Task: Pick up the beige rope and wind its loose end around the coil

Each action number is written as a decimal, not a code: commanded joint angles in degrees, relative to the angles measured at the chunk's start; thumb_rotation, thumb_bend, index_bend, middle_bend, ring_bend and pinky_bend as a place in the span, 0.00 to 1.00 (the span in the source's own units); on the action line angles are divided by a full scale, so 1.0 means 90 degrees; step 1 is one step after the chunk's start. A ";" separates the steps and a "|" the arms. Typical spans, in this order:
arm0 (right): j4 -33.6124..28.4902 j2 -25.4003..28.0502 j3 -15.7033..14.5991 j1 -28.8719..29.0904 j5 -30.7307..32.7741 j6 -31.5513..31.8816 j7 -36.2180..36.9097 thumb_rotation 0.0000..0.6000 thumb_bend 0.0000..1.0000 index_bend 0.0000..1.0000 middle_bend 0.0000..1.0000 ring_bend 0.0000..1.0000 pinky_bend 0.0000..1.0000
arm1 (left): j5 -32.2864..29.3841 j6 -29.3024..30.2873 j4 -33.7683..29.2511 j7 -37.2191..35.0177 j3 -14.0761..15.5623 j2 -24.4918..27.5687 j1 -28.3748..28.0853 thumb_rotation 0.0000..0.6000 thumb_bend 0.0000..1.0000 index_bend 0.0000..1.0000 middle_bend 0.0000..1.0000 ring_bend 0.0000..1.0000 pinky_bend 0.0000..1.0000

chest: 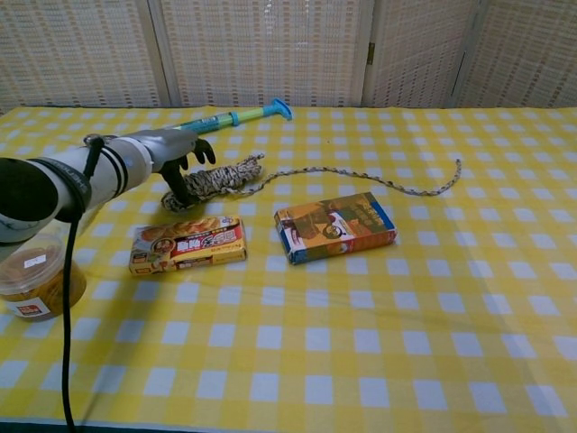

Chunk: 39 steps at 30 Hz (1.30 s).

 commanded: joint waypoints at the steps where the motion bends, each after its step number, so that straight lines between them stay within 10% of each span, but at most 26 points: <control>1: 0.0002 0.0000 0.0006 0.0010 0.0014 -0.0021 0.0011 1.00 0.37 0.00 0.01 0.08 0.00 | -0.0104 -0.0068 0.0270 0.0070 -0.0067 -0.0176 -0.0062 1.00 0.36 0.25 0.22 0.28 0.30; 28: -0.0137 0.0035 0.0032 0.0025 0.0128 -0.0110 -0.0137 1.00 0.37 0.00 0.01 0.08 0.00 | 0.0574 -0.0479 0.1886 -0.0874 -0.0659 -0.1113 -0.0031 1.00 0.39 0.44 0.40 0.43 0.46; 39: -0.0177 0.0047 0.0035 0.0032 0.0143 -0.0134 -0.0177 1.00 0.37 0.00 0.01 0.08 0.00 | 0.1716 -0.0490 0.2182 -0.2235 -0.0629 -0.1144 0.0255 1.00 0.55 0.62 0.59 0.59 0.66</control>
